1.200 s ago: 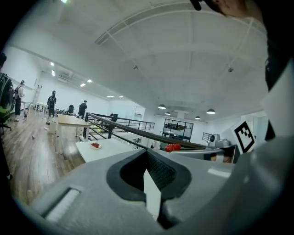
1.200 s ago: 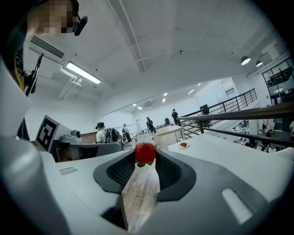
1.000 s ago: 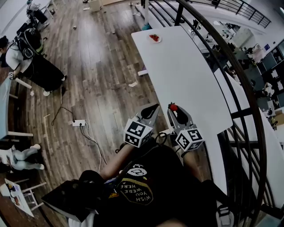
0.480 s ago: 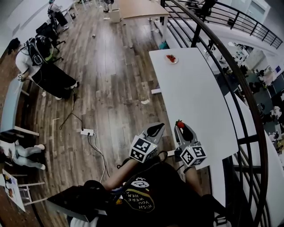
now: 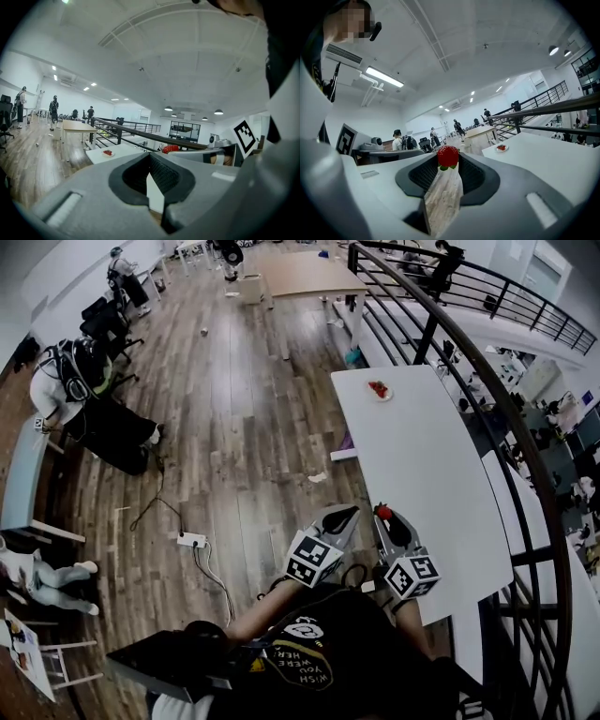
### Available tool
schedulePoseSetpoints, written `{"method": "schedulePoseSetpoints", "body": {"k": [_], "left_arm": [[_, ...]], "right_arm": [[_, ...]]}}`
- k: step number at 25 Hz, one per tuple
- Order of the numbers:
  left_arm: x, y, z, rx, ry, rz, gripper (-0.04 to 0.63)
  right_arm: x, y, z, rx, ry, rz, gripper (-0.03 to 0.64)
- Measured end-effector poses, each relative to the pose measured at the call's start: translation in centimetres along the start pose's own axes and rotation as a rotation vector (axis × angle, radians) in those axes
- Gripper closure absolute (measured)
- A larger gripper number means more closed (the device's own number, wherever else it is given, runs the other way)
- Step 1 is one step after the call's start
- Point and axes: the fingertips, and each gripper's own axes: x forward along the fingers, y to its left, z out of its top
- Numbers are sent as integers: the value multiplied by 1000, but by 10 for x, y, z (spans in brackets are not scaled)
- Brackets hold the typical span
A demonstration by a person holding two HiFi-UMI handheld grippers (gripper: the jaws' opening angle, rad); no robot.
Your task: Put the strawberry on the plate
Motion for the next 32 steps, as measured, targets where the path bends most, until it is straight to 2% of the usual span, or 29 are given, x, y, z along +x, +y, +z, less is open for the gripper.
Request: {"method": "schedulePoseSetpoints", "body": {"k": [8,13,16,18,22,29,32], "left_arm": [[1,36,-6,-8,13,-22,595],[19,47,-4,-13,20,-22,593],[35,52,-1,-25,28,-64,555],[43,58,11,-33,7,-80,552],[66,71,31,-28,-30,-61,552],[116,85,32,-13,-14,-48,552],[127,96,37,0,-20,-16,552]], "right_arm": [[33,0,-14,42,18,-51,474],[51,-11,-14,51,40,-37,474],[68,-20,-5,46,35,-20,474],[79,-26,7,37,25,-10,474],[90,-49,28,32,1,-12,474],[95,-101,42,43,-31,-49,474],[95,-115,43,52,-29,-60,474]]}}
